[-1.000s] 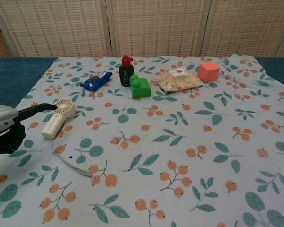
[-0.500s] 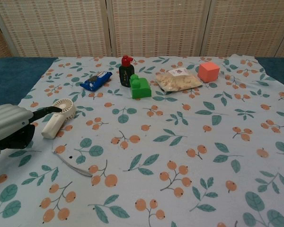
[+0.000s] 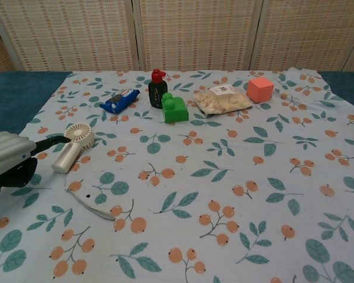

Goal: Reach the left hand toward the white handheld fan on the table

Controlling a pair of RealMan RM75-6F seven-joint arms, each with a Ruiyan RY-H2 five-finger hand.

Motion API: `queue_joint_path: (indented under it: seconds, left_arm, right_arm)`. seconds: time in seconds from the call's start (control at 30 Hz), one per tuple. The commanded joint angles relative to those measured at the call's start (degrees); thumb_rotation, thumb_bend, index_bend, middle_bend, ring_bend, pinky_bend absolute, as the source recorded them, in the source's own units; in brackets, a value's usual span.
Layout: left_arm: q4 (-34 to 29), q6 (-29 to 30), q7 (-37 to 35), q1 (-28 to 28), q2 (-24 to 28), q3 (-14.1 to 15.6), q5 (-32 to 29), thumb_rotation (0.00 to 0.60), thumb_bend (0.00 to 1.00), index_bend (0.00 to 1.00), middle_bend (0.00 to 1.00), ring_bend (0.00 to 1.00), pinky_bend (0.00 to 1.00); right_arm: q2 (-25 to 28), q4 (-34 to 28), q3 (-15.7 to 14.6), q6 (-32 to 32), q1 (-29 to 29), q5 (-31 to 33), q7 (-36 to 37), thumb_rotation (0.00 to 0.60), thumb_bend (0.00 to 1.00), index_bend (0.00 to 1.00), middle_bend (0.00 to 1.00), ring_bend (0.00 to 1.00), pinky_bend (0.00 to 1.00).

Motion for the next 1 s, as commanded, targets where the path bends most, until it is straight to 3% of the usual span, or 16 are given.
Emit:
queue_joint_path:
  seconds: [0.03,1.0]
  left_arm:
    - [0.31,0.09,0.28,-0.06,-0.18,0.28,-0.09,0.600,0.72,0.02,0.99,0.86,1.00]
    - [2.51,-1.60,0.92,-1.21,-0.80,1.96,-1.65,0.600,0.72,0.02,0.99,0.86,1.00]
  right_arm:
    - [0.02,0.04,0.00,-0.11,0.04,0.20,0.01,0.600,0.19,0.00,0.00,0.00,0.00]
    - [0.27,-0.73,-0.26,-0.41,0.15,1.27,-0.68,0.600,0.19,0.00,0.00,0.00,0.00]
